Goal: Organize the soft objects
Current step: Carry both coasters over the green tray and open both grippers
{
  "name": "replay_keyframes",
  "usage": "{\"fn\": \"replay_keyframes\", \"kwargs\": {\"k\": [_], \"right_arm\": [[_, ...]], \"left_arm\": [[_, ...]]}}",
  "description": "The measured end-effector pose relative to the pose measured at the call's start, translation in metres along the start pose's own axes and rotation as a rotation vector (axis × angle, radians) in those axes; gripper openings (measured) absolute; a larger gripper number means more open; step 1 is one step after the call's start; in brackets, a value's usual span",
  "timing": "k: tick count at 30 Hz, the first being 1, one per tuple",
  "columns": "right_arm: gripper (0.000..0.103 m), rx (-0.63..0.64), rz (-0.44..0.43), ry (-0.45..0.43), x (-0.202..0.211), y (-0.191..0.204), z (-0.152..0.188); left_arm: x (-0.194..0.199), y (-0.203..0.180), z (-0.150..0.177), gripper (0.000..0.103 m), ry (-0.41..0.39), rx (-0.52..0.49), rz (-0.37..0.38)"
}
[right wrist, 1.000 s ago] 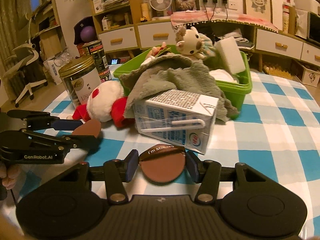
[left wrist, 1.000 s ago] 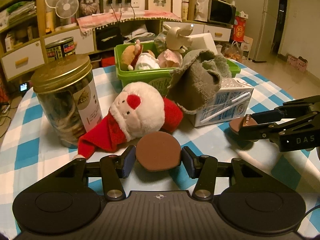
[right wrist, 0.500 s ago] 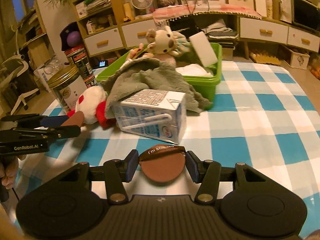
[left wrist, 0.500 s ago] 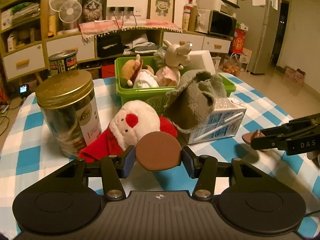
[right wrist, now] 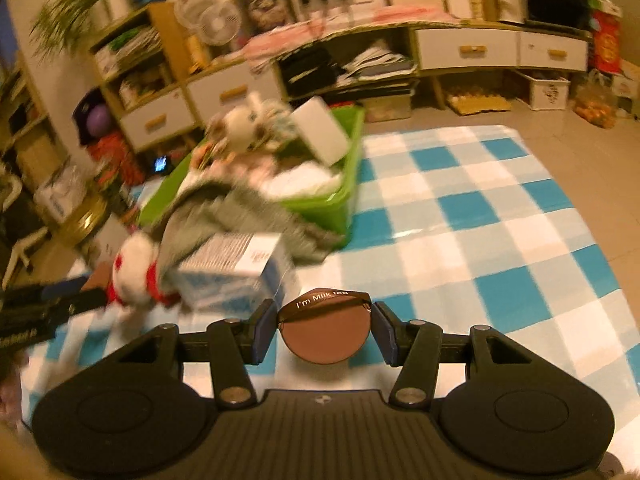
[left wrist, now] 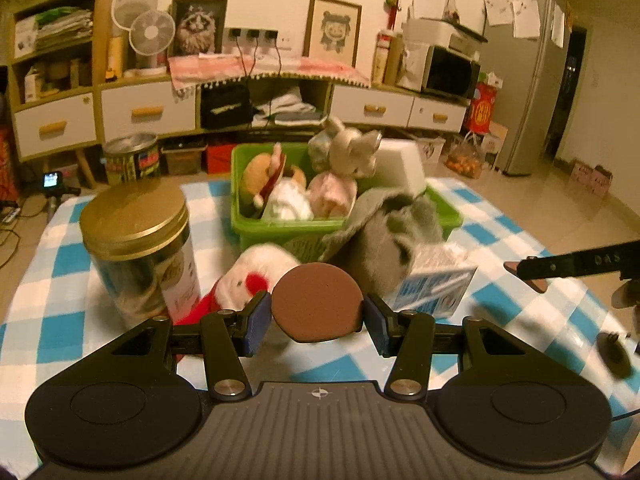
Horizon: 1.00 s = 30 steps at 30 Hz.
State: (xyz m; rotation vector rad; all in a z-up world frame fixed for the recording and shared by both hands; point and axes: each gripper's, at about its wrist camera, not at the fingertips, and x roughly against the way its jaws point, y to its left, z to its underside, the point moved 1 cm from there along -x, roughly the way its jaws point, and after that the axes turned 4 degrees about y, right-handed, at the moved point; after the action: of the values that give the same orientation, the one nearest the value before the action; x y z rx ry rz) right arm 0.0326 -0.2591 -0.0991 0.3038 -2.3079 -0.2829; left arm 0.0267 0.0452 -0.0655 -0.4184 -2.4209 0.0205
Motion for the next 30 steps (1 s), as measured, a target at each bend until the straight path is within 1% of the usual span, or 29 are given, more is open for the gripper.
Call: {"fn": "replay_keyframes", "kwargs": {"k": [5, 9, 13, 19, 22, 27, 30], "right_arm": [[0.034, -0.085, -0.022, -0.05, 0.009, -0.01, -0.022], [0.034, -0.163, -0.077, -0.065, 0.006, -0.01, -0.041], [0.034, -0.216, -0.132, -0.064, -0.006, -0.005, -0.059], [0.034, -0.309, -0.179, -0.062, -0.034, -0.001, -0.077], [0.034, -0.333, -0.182, -0.065, -0.049, -0.001, -0.083], [0.035, -0.382, -0.19, -0.075, -0.068, -0.003, -0.089], [0.035, -0.393, -0.195, -0.072, -0.077, -0.002, -0.089]], "left_arm": [[0.004, -0.006, -0.018, 0.052, -0.039, 0.034, 0.007], [0.001, -0.009, -0.035, 0.052, -0.064, 0.087, -0.003], [-0.014, -0.017, -0.057, 0.052, -0.041, 0.107, -0.016], [-0.048, -0.023, -0.083, 0.052, 0.018, 0.083, -0.024], [-0.067, -0.021, -0.091, 0.052, 0.046, 0.084, -0.022], [-0.09, -0.021, -0.101, 0.053, 0.062, 0.048, -0.034], [-0.103, -0.019, -0.102, 0.053, 0.085, 0.034, -0.055]]}}
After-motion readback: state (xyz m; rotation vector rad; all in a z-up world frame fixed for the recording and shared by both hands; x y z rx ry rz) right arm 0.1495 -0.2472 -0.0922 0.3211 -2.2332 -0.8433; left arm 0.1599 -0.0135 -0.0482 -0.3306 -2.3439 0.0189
